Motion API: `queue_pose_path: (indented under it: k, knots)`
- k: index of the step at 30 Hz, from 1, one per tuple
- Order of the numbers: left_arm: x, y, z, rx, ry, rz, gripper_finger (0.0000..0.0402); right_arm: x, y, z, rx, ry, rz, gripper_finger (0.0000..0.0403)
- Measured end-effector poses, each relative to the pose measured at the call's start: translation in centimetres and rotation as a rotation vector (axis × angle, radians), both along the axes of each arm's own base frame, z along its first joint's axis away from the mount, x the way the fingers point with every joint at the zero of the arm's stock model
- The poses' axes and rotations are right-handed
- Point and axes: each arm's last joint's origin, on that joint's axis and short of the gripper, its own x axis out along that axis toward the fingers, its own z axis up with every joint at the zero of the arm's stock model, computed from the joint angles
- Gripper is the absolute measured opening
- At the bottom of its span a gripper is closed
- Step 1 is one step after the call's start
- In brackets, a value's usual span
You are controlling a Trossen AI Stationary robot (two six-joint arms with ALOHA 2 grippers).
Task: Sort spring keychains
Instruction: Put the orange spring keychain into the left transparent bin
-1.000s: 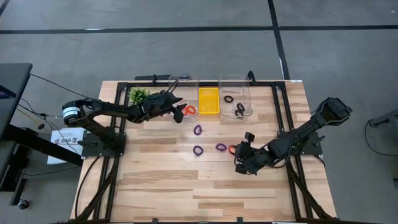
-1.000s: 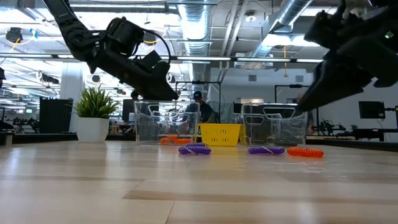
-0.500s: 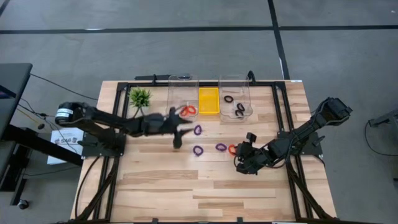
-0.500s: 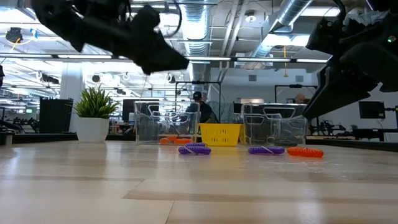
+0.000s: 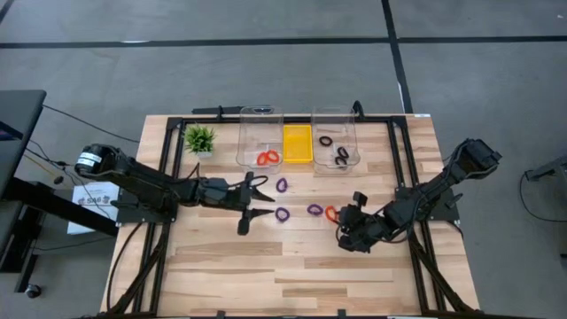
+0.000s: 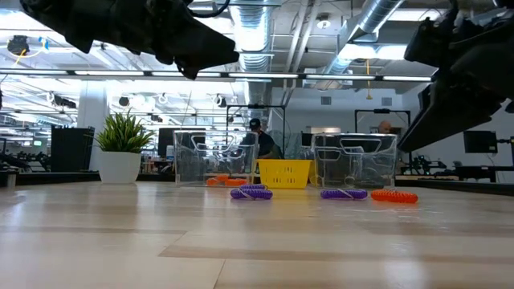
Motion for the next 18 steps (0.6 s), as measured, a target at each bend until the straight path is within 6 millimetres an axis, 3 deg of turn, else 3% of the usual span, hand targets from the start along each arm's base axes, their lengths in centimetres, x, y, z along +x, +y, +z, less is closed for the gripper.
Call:
queue_pose_path:
  k: [18]
  knots:
    - [-0.04,-0.02,-0.17,-0.006,0.019,-0.002,0.0150,-0.02,0.11,0.05,-0.009,-0.017,-0.008,0.0111]
